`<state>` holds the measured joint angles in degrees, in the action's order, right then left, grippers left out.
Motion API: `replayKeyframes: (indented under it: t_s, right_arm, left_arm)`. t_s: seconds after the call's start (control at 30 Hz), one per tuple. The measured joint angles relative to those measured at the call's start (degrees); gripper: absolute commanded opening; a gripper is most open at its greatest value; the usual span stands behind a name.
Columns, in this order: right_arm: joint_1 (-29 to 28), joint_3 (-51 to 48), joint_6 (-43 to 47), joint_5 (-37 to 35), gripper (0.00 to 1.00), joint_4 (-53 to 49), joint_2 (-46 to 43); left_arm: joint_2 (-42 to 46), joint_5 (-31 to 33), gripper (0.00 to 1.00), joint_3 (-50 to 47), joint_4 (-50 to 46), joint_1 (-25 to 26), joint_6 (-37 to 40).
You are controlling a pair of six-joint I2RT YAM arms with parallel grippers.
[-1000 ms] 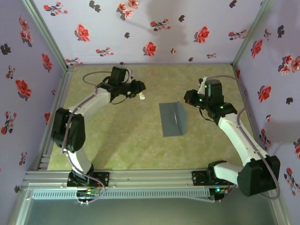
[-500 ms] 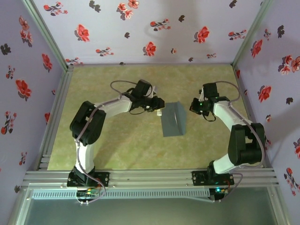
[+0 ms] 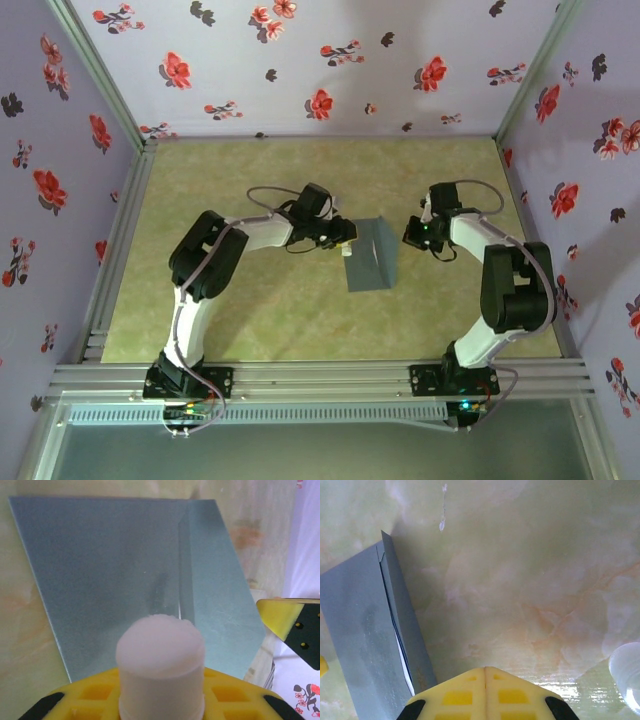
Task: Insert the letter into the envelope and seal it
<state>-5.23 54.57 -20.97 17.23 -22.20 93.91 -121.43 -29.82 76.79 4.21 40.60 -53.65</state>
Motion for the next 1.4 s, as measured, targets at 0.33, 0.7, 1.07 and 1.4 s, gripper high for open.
replayKeyframes:
  t_s: [0.33,0.7,1.07,1.4]
  right_arm:
    - [0.00,-0.81,-0.02,2.34,0.00,2.43,1.75]
    - [-0.02,-3.21,-2.03,7.37,0.00,5.99,1.90]
    - [-4.68,-5.09,-8.24,11.56,0.00,13.07,1.92]
    - [-8.22,-6.01,-13.29,14.10,0.00,20.44,5.53]
  left_arm:
    - [-0.52,-0.09,0.00,-4.57,6.25,0.28,-5.03]
    - [-1.25,-1.55,0.00,-4.85,8.26,-0.15,-7.56]
    - [-1.25,-1.55,0.00,-4.85,8.24,-0.15,-7.58]
    - [-1.27,-1.55,0.00,-4.85,8.24,-0.15,-7.56]
